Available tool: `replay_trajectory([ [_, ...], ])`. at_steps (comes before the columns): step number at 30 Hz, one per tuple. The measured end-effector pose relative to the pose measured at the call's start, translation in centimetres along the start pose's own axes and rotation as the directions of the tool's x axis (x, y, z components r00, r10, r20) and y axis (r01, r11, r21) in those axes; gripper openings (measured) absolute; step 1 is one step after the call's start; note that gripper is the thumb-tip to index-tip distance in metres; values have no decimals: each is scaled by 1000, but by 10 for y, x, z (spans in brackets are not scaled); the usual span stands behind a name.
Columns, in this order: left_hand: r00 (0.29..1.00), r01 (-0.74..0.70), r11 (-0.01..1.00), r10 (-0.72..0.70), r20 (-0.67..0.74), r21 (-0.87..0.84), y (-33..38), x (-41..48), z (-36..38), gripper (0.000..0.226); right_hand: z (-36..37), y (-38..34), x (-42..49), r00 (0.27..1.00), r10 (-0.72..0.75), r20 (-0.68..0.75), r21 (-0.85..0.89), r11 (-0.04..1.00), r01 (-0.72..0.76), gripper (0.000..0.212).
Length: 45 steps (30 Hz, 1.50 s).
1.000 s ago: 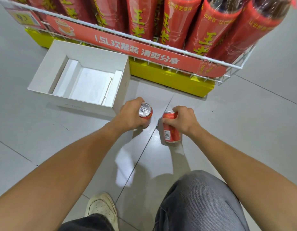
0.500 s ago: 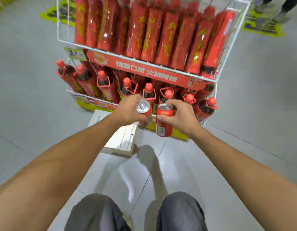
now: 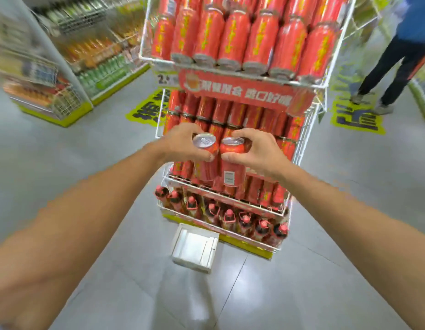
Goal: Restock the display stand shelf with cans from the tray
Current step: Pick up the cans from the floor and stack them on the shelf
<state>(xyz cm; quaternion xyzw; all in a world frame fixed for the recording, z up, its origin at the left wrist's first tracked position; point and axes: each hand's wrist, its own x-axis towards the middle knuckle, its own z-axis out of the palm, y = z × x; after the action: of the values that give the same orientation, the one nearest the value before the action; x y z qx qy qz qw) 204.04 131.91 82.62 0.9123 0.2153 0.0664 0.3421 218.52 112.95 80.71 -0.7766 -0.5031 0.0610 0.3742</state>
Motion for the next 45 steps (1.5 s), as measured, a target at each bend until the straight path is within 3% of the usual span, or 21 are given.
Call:
replay_trajectory([
  [4, 995, -59, 998, 59, -85, 8, 63, -10, -85, 53, -67, -70, 39, 985, -153, -83, -20, 988, 152, 65],
  [8, 981, -79, 996, 69, -181, -49, 82, -16, -136, 50, -94, -111, 66, 972, -199, -128, -31, 980, 196, 65],
  [12, 988, -120, 990, 112, -109, -72, 83, -7, -170, 40, -97, -136, 93, 977, -173, -120, -60, 984, 167, 64],
  [16, 983, -172, 983, 167, -76, -61, 76, 18, -206, 50, -98, -156, 125, 968, -191, -163, -108, 979, 174, 68],
  [20, 973, -231, 968, 227, -50, -103, 70, 53, -249, 43, -100, -181, 167, 970, -146, -196, -152, 981, 117, 61],
  [23, 958, -285, 956, 282, -44, -75, 65, 81, -273, 45, -98, -186, 196, 953, -141, -269, -158, 982, 100, 65],
  [25, 955, -294, 953, 291, -47, -68, 58, 99, -284, 48, -96, -191, 211, 956, -120, -269, -157, 984, 80, 59],
  [29, 953, -302, 952, 300, -36, -53, 48, 131, -299, 51, -94, -187, 244, 963, -76, -257, -164, 986, 34, 66],
  [32, 960, -280, 958, 279, -32, -60, 44, 151, -309, 49, -96, -183, 273, 956, -123, -265, -179, 981, 77, 76],
  [40, 975, -221, 975, 220, -46, -18, 33, 191, -344, 44, -93, -179, 344, 956, -167, -242, -206, 972, 117, 70],
  [45, 976, -216, 976, 215, 30, 33, 21, 215, -344, 45, -94, -169, 372, 950, -141, -280, -212, 974, 82, 78],
])
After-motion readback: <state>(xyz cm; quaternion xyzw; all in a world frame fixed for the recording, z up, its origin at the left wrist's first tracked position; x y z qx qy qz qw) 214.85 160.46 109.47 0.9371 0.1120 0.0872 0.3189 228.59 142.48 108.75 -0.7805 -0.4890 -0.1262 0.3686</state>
